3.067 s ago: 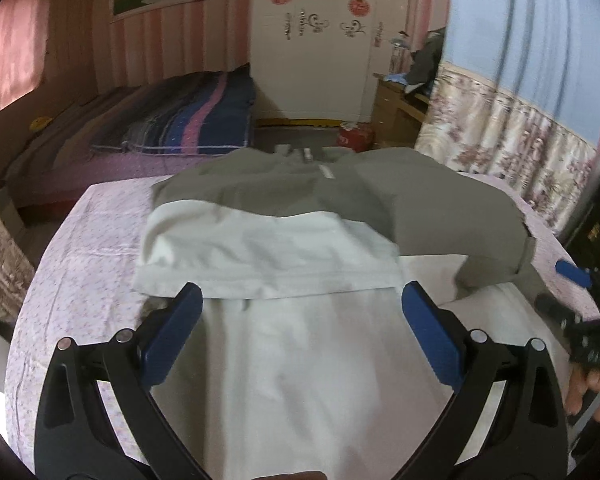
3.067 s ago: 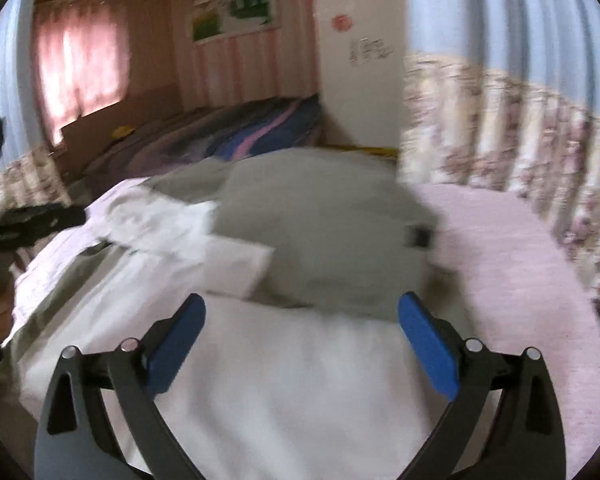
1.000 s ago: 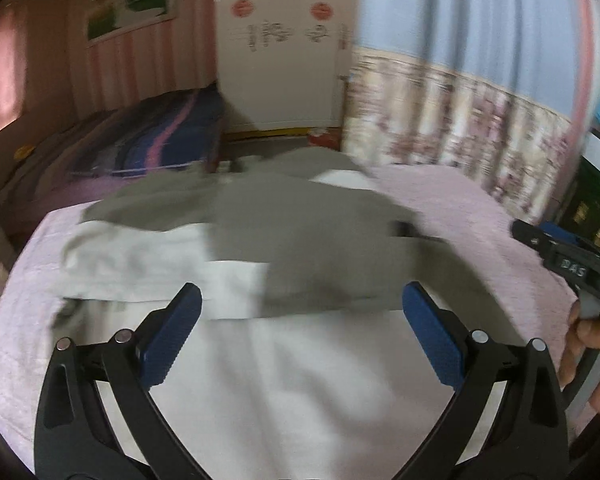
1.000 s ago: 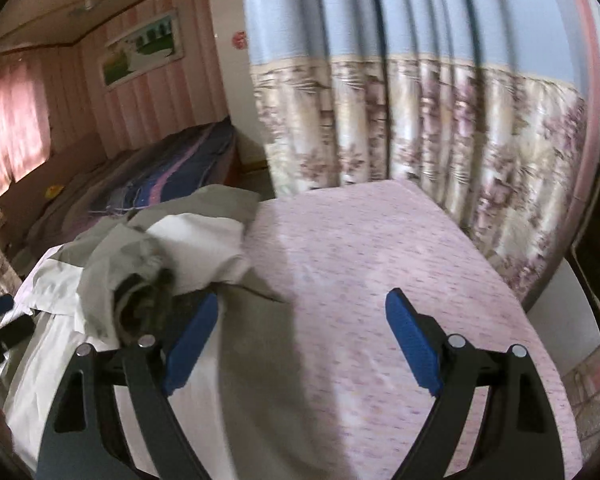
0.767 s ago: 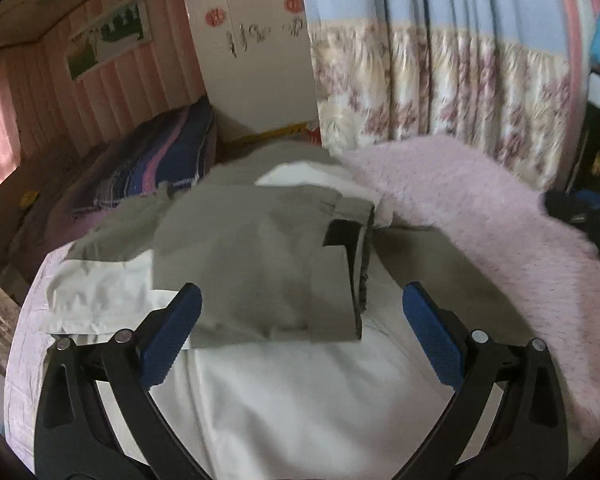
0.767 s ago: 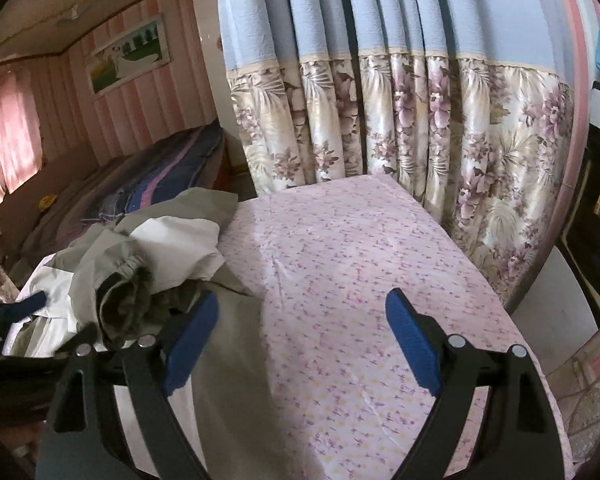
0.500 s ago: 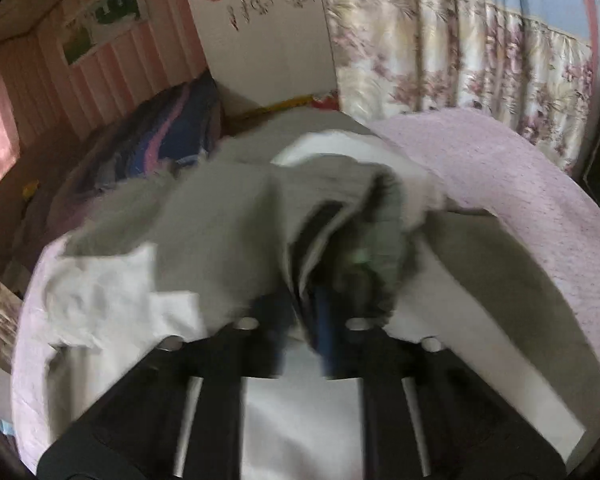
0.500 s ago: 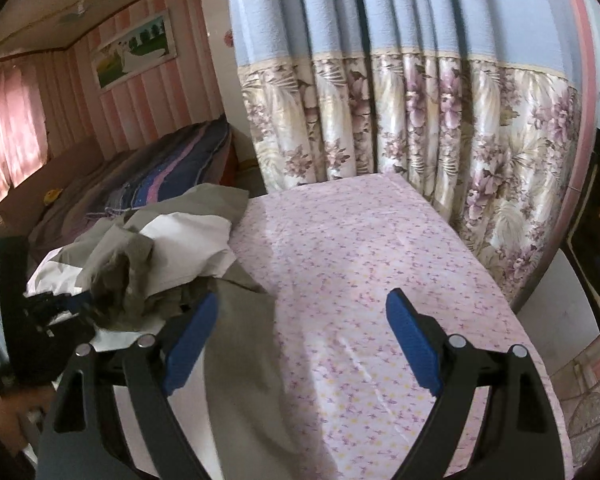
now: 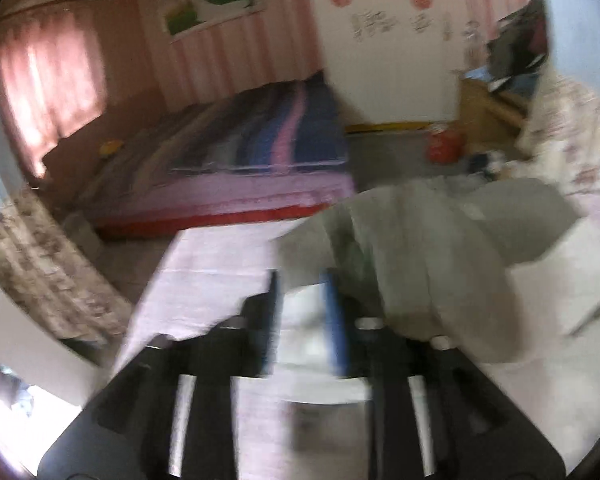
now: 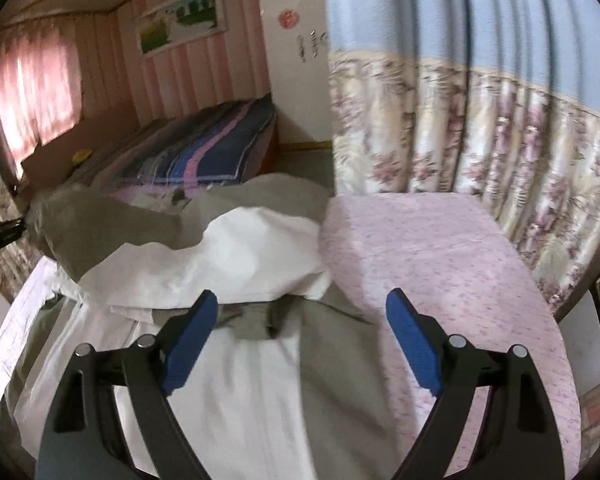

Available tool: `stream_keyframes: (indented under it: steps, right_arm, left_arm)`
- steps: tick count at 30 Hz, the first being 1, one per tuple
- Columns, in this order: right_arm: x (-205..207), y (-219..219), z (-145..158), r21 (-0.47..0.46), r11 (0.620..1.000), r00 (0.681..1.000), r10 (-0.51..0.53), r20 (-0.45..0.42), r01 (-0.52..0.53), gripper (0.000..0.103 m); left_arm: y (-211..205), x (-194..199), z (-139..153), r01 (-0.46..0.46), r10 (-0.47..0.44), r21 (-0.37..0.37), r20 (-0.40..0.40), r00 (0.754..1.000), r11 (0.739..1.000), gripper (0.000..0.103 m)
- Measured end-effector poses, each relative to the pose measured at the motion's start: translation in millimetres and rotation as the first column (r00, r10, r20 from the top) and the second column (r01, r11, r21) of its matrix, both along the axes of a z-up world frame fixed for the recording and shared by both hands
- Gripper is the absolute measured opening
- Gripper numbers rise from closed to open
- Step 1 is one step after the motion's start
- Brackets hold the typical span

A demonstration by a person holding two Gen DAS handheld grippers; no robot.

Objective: Fold large clothes

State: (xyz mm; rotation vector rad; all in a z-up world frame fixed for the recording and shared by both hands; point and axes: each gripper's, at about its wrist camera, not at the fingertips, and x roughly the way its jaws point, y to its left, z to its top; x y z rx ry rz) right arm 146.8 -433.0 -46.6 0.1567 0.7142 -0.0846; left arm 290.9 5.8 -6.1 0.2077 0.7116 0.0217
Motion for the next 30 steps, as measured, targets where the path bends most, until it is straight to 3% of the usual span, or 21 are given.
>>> stream_keyframes:
  steps: [1, 3, 6, 9, 15, 18, 22, 26, 28, 30]
  right_arm:
    - [2.1, 4.4, -0.7, -0.009, 1.000, 1.000, 0.010, -0.007, -0.010, 0.086]
    - [5.0, 10.9, -0.3, -0.037, 0.999, 1.000, 0.023, -0.016, -0.024, 0.086]
    - [12.5, 12.0, 1.4, -0.061, 0.998, 1.000, 0.014, -0.023, -0.016, 0.087]
    - [30.6, 11.9, 2.0, -0.073, 0.997, 0.999, 0.000, -0.036, -0.003, 0.087]
    - [76.6, 20.3, -4.2, -0.080, 0.996, 0.998, -0.033, -0.049, 0.029, 0.087]
    - [99.0, 34.3, -7.7, -0.065, 0.997, 0.999, -0.031, -0.036, 0.029, 0.087]
    - [128.2, 57.3, -23.9, -0.085, 0.996, 0.999, -0.031, -0.037, 0.027, 0.087]
    - [155.4, 49.7, -60.8, -0.187, 0.978, 0.980, -0.119, -0.159, 0.088, 0.087]
    - [161.4, 32.3, -82.6, -0.200, 0.974, 0.960, -0.155, -0.231, 0.109, 0.096]
    - [160.0, 27.7, -94.8, -0.261, 0.962, 0.960, -0.140, -0.241, 0.075, 0.100]
  left_arm:
    - [13.7, 5.2, -8.4, -0.009, 0.008, -0.015, -0.025, 1.000, 1.000, 0.084]
    - [46.0, 9.7, -26.1, -0.044, 0.042, -0.050, -0.057, 0.998, 0.998, 0.096]
    - [81.9, 14.0, -43.3, -0.117, 0.106, -0.121, -0.093, 0.990, 0.986, 0.097]
    - [90.1, 12.9, -41.7, -0.117, 0.100, -0.205, -0.091, 0.991, 0.972, 0.097]
    - [21.7, 4.4, -13.1, 0.011, -0.018, -0.274, -0.025, 1.000, 0.962, 0.100]
    - [-22.5, 10.2, -12.9, 0.065, -0.074, -0.247, -0.028, 0.997, 0.967, 0.100]
    - [-65.7, 30.1, -37.4, 0.084, -0.099, -0.182, -0.076, 0.992, 0.980, 0.100]
    - [-72.4, 55.1, -76.0, -0.019, 0.006, -0.082, -0.156, 0.988, 0.996, 0.100]
    - [-59.2, 65.4, -93.4, -0.083, 0.077, -0.028, -0.173, 0.982, 0.996, 0.100]
    - [-36.2, 73.2, -108.5, -0.147, 0.138, -0.031, -0.202, 0.970, 0.989, 0.100]
